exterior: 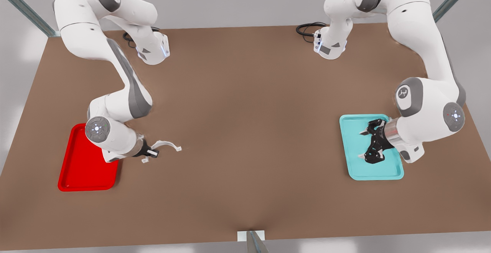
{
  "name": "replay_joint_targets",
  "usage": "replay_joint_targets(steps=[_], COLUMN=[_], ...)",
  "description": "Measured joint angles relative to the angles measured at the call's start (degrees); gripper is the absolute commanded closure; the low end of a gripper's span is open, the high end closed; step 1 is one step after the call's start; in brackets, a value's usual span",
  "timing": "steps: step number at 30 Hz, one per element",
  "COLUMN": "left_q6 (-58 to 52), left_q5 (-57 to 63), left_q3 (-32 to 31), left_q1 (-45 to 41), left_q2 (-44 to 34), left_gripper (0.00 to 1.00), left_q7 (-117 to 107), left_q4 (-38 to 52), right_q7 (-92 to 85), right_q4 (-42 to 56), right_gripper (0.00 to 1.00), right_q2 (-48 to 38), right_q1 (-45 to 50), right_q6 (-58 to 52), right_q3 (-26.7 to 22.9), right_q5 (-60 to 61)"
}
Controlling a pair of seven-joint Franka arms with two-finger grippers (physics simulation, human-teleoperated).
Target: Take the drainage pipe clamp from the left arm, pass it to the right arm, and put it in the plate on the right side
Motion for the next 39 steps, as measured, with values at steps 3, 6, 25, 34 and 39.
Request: replay_joint_targets(steps=[3,6,25,34,39], left_q6=[-2.61,-4.10,3.46,3.87,3.90], left_q5=[5.31,8.91,9.83,10.18,10.28], left_q3=[0.21,0.07,0.22,0.25,0.20], left_q1=[0.98,-1.21,-1.14,-1.36,-1.47], left_q2=[-8.58,-8.35,-4.27,-4.28,-4.22], left_gripper=[0.00,0.00,0.00,0.00,0.00], left_q7=[11.09,20.25,57.74,66.40,69.67], left_q4=[-4.85,-5.08,-4.60,-4.24,-4.18], right_q7=[-5.54,-11.39,-43.31,-45.94,-43.67], right_q4=[-0.17,-0.17,5.32,9.67,4.17], right_gripper=[0.79,0.79,0.00,0.00,0.00], right_q2=[3.13,4.70,19.99,-12.50,-20.58], right_q1=[-8.98,-14.73,-28.34,-5.42,14.18], right_q6=[0.00,-0.03,7.17,-8.28,-16.84], right_q3=[0.01,-0.05,-2.53,2.45,-21.48], right_q5=[-0.53,-3.24,-8.09,-7.01,2.24])
